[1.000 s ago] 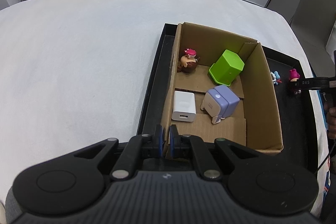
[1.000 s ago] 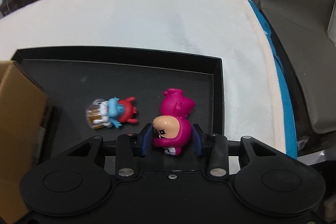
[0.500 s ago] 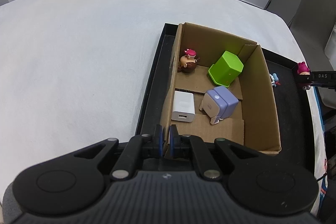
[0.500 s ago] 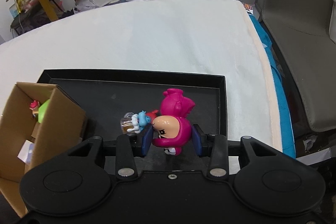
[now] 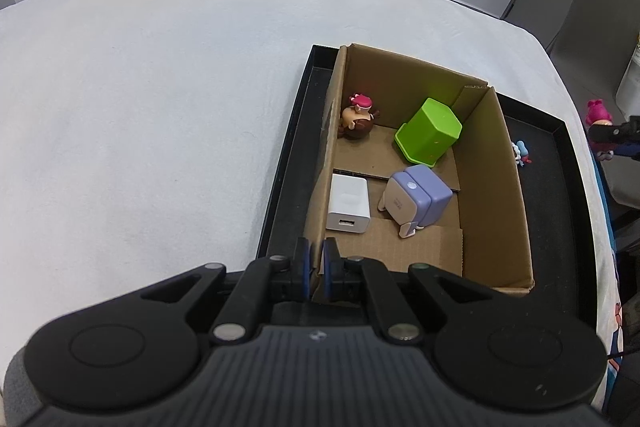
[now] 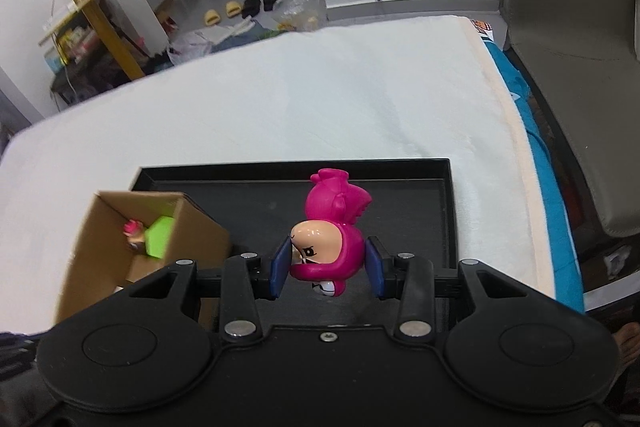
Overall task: Organize rigid objects
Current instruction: 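Carry the pink doll into the cardboard box and open the right tool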
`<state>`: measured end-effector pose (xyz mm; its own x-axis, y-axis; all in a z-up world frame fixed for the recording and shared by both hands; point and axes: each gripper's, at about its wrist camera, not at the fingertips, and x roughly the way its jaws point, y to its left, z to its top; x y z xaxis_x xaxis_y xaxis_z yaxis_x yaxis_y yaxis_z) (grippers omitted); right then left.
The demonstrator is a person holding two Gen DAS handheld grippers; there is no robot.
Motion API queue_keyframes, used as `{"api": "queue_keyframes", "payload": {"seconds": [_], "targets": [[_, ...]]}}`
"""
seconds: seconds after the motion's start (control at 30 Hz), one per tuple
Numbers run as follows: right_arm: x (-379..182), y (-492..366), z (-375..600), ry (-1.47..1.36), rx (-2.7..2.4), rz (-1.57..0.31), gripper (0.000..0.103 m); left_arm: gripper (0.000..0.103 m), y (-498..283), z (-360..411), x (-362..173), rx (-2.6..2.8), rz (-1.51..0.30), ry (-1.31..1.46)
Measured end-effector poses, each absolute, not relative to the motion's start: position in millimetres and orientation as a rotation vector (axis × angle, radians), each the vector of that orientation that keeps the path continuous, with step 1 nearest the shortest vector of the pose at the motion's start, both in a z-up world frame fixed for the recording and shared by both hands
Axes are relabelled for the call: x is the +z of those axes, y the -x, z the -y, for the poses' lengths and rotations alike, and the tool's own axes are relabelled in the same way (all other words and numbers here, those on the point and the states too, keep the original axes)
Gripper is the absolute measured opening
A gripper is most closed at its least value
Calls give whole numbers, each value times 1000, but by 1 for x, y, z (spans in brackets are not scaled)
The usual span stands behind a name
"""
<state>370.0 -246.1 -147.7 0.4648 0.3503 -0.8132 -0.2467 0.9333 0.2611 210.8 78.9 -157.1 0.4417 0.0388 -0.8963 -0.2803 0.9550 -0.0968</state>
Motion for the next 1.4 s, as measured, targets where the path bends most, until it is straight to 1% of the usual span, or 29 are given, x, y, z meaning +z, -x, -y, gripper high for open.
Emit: {"api": "queue_keyframes", "payload": {"seconds": [0.33,0.73,1.0,1.4], "targets": [[-117,-355,244,-177,434,-967,39,6,-211,-78,-156,199,-1096,245],[-99,-341,234,-210,521,-934,39,6,-210,-78,-155,200,-1089,254],[-97,-337,220,-225,567,-939,39,6,-209,-80,-155,198,-1087,259],[-110,-333,175,-232,662,-989,39,6,-208,-82,-157,188,-1081,268]]}}
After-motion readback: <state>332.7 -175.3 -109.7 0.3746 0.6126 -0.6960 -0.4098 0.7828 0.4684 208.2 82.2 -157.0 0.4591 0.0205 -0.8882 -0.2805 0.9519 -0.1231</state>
